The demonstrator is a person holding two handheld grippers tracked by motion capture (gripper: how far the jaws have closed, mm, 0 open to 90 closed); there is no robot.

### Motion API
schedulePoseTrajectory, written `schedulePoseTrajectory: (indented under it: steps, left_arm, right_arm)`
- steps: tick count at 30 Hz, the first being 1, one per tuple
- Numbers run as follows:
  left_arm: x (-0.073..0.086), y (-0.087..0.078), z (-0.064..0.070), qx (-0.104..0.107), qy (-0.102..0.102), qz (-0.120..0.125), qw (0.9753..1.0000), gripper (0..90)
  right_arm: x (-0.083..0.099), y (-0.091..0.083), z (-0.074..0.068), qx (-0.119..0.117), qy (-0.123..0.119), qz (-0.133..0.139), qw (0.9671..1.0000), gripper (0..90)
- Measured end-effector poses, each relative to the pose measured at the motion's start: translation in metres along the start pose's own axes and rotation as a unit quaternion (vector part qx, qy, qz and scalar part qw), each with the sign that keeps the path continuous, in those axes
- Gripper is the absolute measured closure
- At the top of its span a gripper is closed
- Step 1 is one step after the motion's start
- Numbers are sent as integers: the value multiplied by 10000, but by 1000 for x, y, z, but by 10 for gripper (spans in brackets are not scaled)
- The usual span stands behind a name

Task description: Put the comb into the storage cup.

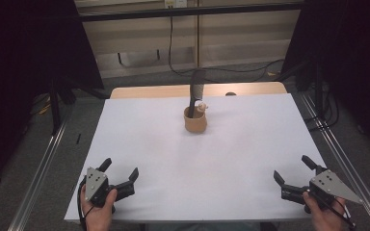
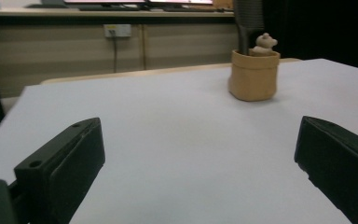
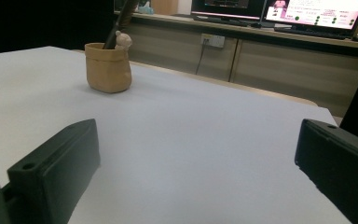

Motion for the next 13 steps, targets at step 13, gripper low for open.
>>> schedulePoseTrajectory:
  steps: [13]
  left_arm:
    - [1, 2, 0, 201, -206, -115, 9995, 18]
  right_arm:
    - [0, 0, 1, 17, -10, 5, 10000, 0]
Point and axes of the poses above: each handheld gripper's, and its own axes: y roughly forward along the jaws, x roughly out of its underside, z roughly to its right, the point moved 7 cm from there along y, roughly forward along the jaws, and after that the axes turned 11 degrees about -y, right-handed, at the moved point
